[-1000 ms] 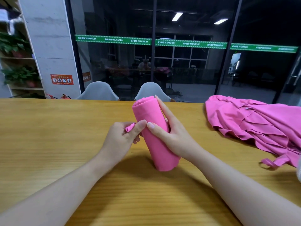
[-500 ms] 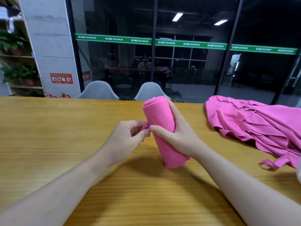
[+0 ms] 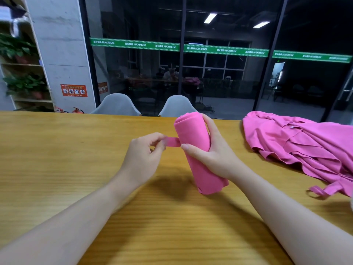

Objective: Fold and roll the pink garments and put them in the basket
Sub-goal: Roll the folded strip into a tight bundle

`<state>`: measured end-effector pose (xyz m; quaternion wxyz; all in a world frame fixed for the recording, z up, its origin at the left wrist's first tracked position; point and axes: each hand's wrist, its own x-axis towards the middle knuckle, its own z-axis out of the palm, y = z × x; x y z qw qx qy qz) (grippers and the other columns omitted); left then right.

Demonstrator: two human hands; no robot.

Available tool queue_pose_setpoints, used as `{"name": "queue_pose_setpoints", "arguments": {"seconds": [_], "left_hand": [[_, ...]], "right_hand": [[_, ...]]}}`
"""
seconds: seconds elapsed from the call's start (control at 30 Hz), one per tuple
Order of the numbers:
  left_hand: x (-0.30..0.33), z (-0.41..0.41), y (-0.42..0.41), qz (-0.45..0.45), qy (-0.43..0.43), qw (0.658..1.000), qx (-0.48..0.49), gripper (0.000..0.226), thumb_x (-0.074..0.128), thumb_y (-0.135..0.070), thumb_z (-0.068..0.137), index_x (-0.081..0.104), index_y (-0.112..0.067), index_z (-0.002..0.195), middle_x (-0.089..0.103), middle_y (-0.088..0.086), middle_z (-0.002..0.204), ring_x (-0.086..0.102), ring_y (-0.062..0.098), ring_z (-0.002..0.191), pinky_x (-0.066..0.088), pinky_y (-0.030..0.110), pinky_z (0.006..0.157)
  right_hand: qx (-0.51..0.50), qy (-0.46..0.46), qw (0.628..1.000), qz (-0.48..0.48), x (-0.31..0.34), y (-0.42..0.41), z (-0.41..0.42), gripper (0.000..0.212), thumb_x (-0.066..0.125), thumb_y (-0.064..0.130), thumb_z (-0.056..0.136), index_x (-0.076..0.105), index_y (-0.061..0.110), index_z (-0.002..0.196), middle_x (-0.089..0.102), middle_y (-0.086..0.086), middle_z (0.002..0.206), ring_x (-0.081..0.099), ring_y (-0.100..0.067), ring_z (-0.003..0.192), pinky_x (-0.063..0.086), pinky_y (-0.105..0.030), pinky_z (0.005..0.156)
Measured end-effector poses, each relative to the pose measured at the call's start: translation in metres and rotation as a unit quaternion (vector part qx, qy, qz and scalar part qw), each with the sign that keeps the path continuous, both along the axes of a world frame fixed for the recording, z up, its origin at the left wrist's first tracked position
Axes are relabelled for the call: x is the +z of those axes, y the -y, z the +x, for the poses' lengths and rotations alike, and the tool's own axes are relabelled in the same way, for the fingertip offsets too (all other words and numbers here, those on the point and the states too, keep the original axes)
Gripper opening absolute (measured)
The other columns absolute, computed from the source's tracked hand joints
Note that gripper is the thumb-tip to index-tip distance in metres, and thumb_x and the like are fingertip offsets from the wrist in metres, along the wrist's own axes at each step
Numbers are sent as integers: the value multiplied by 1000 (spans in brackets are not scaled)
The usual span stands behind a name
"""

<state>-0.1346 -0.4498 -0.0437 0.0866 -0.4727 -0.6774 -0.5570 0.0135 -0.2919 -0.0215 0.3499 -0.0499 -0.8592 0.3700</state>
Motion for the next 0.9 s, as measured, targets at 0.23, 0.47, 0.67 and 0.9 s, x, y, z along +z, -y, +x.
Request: {"name": "queue_pose_setpoints", "arguments": {"seconds": [0.23, 0.47, 0.67, 0.9], "left_hand": [[6, 9, -6, 90, 167, 980, -61, 26, 47, -16, 108, 69, -10, 94, 76, 6, 94, 70, 26, 98, 52, 52, 99], [16, 14, 1, 100, 197, 971, -86, 28, 45, -13, 108, 67, -13, 91, 44, -2, 54, 45, 18, 60, 54, 26, 75], [16, 9, 2, 88, 217, 970, -65, 29, 45, -15, 108, 71, -12, 95, 32, 0, 50, 31, 15, 48, 57, 34, 72], [22, 7, 10, 113, 210, 968, -83, 28, 46, -17, 109, 69, -6, 98, 28, 1, 51, 26, 15, 49, 44, 25, 55]], "right_hand": [[4, -16, 999, -42, 0, -1, -4, 70, 79, 38, 87, 38, 43, 144, 61, 23, 119, 66, -5, 102, 56, -24, 79], [-3, -9, 999, -33, -5, 2, -6, 73, 78, 43, 87, 36, 46, 146, 58, 22, 128, 63, -5, 110, 57, -38, 90], [-7, -7, 999, 31, -6, 5, -3, 78, 79, 38, 87, 32, 47, 149, 62, 19, 124, 66, -9, 103, 57, -41, 88], [5, 70, 967, 244, -1, 10, 5, 90, 76, 48, 83, 23, 46, 156, 60, 18, 129, 61, -10, 107, 52, -39, 88]]}}
